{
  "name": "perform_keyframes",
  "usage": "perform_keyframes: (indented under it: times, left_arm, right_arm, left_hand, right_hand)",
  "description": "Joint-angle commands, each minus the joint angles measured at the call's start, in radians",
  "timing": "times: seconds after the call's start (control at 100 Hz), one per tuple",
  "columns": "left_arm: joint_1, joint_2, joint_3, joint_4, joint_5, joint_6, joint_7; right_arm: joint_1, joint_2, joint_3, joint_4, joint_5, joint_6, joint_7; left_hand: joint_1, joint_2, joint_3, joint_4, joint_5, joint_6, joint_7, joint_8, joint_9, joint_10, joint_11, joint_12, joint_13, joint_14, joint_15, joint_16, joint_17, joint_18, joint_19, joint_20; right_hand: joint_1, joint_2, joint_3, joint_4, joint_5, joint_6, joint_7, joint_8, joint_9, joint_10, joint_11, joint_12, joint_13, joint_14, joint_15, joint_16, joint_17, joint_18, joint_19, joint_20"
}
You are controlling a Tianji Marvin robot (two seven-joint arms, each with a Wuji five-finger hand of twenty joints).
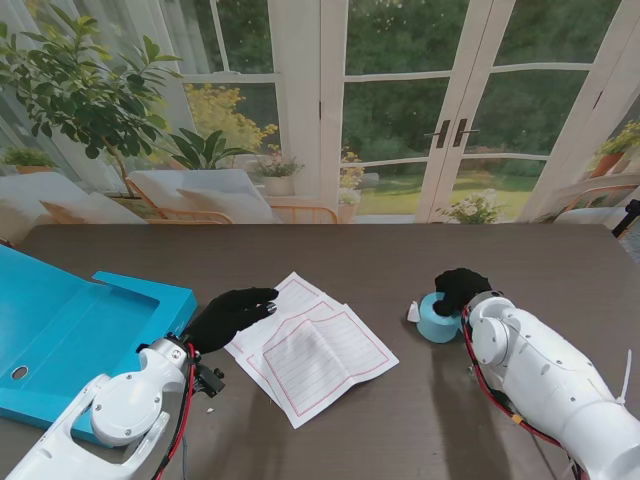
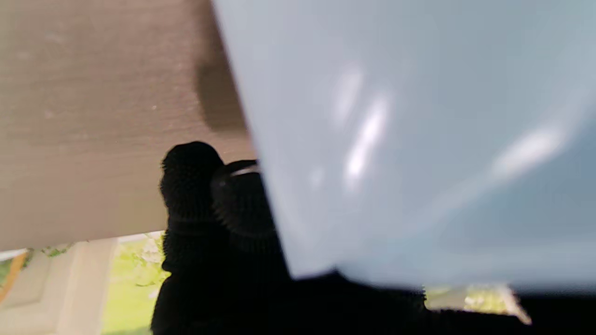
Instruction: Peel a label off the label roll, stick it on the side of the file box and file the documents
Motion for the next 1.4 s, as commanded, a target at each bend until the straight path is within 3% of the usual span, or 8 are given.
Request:
perform_keyframes:
  times: [0.0, 0.26, 0.51, 0.61, 0.69, 0.83, 1.05, 1.39]
  left_arm:
    - [0.001, -0.003, 0.002, 0.001, -0.004, 0.004, -0.019]
    - [-0.004, -0.003, 0.009, 0.004, -0.009, 0.009, -0.022]
    - [-0.028, -0.007, 0.032, 0.033, -0.022, 0.004, -0.013]
    - [-0.059, -0.015, 0.062, 0.065, -0.042, -0.005, 0.005]
    - [-0.091, -0.022, 0.091, 0.091, -0.067, -0.012, 0.012]
    - [-0.152, -0.033, 0.147, 0.138, -0.111, -0.027, 0.019]
    - [-0.232, -0.058, 0.220, 0.199, -0.167, -0.051, 0.055]
    - [-0.302, -0.078, 0.276, 0.239, -0.225, -0.054, 0.063]
  right_arm:
    - [-0.028, -0.019, 0.011, -0.030, 0.021, 0.017, 0.006]
    - [-0.087, -0.059, 0.115, -0.113, 0.125, 0.065, -0.040]
    - [-0.134, -0.074, 0.168, -0.210, 0.174, 0.079, -0.063]
    - [-0.166, -0.074, 0.194, -0.285, 0.186, 0.085, -0.060]
    - [-0.227, -0.064, 0.236, -0.415, 0.182, 0.111, -0.040]
    - [-0.283, -0.057, 0.264, -0.552, 0.180, 0.125, -0.025]
    - [-0.335, -0.059, 0.271, -0.686, 0.196, 0.130, -0.029]
    - [-0.371, -0.062, 0.248, -0.781, 0.197, 0.119, -0.040]
  left_hand:
    - [-0.014, 0.050, -0.011, -0.007, 0.013, -0.004, 0.002, -0.001, 0.027, 0.002, 0.005, 0.008, 0.019, 0.003, 0.013, 0.006, 0.007, -0.017, -0.014, -0.004]
    - [-0.014, 0.051, -0.012, -0.007, 0.009, -0.004, 0.000, -0.002, 0.027, 0.003, 0.005, 0.008, 0.017, 0.005, 0.012, 0.006, 0.007, -0.017, -0.014, -0.004]
    - [-0.011, 0.049, -0.012, -0.007, 0.018, -0.001, 0.004, -0.001, 0.030, 0.008, 0.006, 0.009, 0.020, 0.005, 0.013, 0.007, 0.010, -0.014, -0.013, -0.003]
    - [-0.007, 0.047, -0.010, -0.007, 0.016, 0.001, 0.002, -0.002, 0.034, 0.012, 0.008, 0.010, 0.026, 0.011, 0.017, 0.010, 0.015, -0.011, -0.010, -0.002]
    - [-0.006, 0.047, -0.010, -0.006, 0.021, 0.002, 0.003, -0.001, 0.039, 0.017, 0.011, 0.013, 0.035, 0.016, 0.024, 0.015, 0.025, -0.007, -0.004, 0.001]
    - [-0.003, 0.044, -0.010, -0.005, 0.028, 0.007, 0.006, -0.001, 0.055, 0.028, 0.020, 0.025, 0.061, 0.033, 0.047, 0.036, 0.054, 0.007, 0.019, 0.019]
    - [-0.003, 0.038, -0.009, -0.006, 0.039, 0.011, 0.011, 0.004, 0.089, 0.048, 0.036, 0.074, 0.119, 0.065, 0.109, 0.122, 0.118, 0.040, 0.090, 0.126]
    - [-0.013, 0.034, -0.009, -0.008, 0.050, 0.027, 0.017, 0.013, 0.124, 0.079, 0.056, 0.148, 0.170, 0.108, 0.275, 0.285, 0.211, 0.084, 0.206, 0.426]
  right_hand:
    - [0.103, 0.030, 0.174, 0.026, 0.051, -0.120, 0.177, 0.077, 0.071, -0.007, 0.060, 0.027, 0.034, -0.041, 0.032, 0.019, 0.232, -0.008, 0.023, 0.037]
    - [0.127, 0.068, 0.160, 0.047, 0.027, -0.113, 0.199, 0.098, 0.053, 0.003, 0.072, 0.052, 0.033, -0.030, 0.041, 0.028, 0.229, 0.004, 0.011, 0.057]
    - [0.134, 0.084, 0.153, 0.055, 0.017, -0.105, 0.205, 0.105, 0.040, 0.012, 0.079, 0.060, 0.032, -0.024, 0.040, 0.029, 0.222, 0.008, 0.005, 0.065]
    - [0.138, 0.087, 0.151, 0.057, 0.013, -0.101, 0.205, 0.107, 0.035, 0.016, 0.081, 0.061, 0.032, -0.022, 0.039, 0.029, 0.219, 0.011, 0.003, 0.067]
    - [0.138, 0.091, 0.149, 0.059, 0.011, -0.097, 0.205, 0.108, 0.032, 0.018, 0.083, 0.061, 0.032, -0.019, 0.037, 0.028, 0.216, 0.014, 0.002, 0.069]
    - [0.136, 0.097, 0.146, 0.061, 0.007, -0.095, 0.204, 0.109, 0.025, 0.020, 0.086, 0.058, 0.031, -0.016, 0.032, 0.025, 0.210, 0.018, -0.001, 0.073]
    - [0.138, 0.098, 0.146, 0.062, 0.004, -0.088, 0.203, 0.110, 0.023, 0.022, 0.090, 0.053, 0.032, -0.012, 0.027, 0.023, 0.206, 0.020, -0.004, 0.076]
    - [0.137, 0.103, 0.145, 0.064, 0.001, -0.085, 0.201, 0.111, 0.019, 0.023, 0.094, 0.047, 0.032, -0.012, 0.025, 0.022, 0.202, 0.024, -0.006, 0.080]
